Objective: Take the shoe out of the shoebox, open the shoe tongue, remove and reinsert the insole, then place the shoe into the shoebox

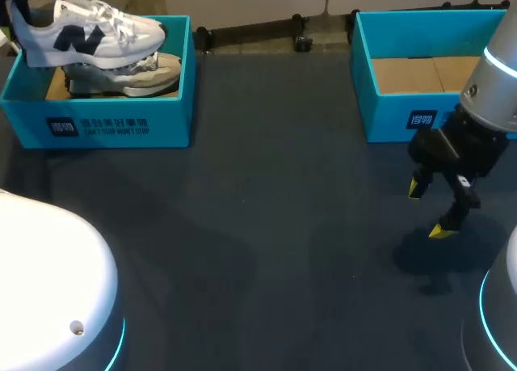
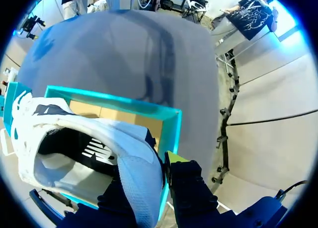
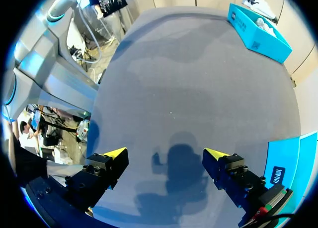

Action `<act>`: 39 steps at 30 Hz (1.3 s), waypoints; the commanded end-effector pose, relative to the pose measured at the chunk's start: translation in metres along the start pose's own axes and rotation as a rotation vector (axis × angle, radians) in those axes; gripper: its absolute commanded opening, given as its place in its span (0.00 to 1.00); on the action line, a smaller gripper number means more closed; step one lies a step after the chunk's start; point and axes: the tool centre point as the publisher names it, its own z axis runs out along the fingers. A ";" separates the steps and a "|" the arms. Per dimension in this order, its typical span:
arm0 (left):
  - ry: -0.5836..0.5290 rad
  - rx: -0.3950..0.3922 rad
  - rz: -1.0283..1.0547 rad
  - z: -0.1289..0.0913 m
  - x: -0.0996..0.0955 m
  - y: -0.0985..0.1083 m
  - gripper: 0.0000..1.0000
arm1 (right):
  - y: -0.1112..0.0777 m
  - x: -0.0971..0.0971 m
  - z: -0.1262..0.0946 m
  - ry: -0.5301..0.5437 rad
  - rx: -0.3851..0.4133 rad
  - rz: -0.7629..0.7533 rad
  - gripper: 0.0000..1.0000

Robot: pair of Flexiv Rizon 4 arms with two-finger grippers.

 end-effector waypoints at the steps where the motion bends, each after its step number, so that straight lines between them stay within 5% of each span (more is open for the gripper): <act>1: 0.004 -0.021 0.007 -0.016 0.005 -0.031 0.00 | 0.000 0.000 0.000 0.000 0.002 0.000 1.00; 24: -0.002 -0.067 -0.014 -0.042 -0.013 -0.165 0.00 | 0.000 0.000 0.000 0.000 0.002 0.000 1.00; 39: 0.020 -0.048 0.079 -0.031 -0.061 -0.246 0.00 | 0.000 0.000 0.000 0.000 0.002 0.000 1.00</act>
